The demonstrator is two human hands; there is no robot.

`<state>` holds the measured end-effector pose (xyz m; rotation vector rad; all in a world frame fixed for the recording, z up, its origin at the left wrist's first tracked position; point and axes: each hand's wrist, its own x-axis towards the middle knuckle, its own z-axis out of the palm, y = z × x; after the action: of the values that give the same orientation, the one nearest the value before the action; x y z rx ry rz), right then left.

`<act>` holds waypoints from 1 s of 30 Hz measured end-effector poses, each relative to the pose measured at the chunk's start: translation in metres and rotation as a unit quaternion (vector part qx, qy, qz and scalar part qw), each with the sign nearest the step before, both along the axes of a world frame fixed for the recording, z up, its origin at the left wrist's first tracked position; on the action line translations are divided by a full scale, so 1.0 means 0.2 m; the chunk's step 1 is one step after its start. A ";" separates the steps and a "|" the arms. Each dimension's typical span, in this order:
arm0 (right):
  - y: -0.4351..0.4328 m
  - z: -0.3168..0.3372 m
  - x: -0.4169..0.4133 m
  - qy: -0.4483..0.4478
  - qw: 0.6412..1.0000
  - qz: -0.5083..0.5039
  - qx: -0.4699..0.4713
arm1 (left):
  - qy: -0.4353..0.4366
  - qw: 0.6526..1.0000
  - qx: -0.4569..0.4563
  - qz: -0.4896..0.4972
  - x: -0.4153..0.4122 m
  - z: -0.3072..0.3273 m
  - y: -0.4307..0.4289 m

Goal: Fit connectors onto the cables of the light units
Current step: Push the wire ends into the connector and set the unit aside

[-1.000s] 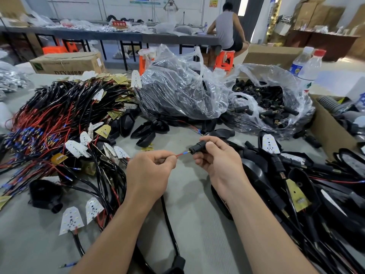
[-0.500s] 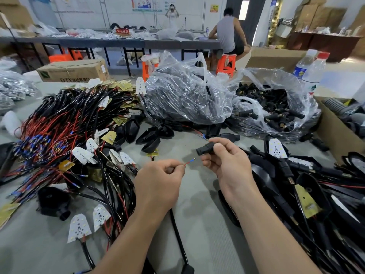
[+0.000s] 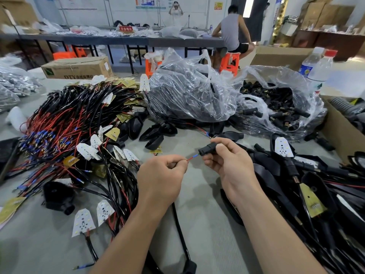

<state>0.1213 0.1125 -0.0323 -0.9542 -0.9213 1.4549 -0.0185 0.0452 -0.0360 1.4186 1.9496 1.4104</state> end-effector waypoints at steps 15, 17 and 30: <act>-0.01 -0.01 0.00 -0.011 0.996 0.090 0.006 | -0.028 0.998 0.017 -0.054 -0.03 -0.07 0.04; -0.01 -0.01 0.00 0.012 0.997 0.070 0.003 | 0.026 0.998 0.007 -0.051 -0.04 -0.07 0.04; -0.04 0.00 0.00 -0.063 0.994 0.089 0.029 | 0.065 0.993 -0.023 -0.096 -0.06 -0.07 0.06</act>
<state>0.1220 0.1052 -0.0321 -0.9483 -1.1593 1.5211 -0.0300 0.0578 -0.0495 1.6634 1.8508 1.2090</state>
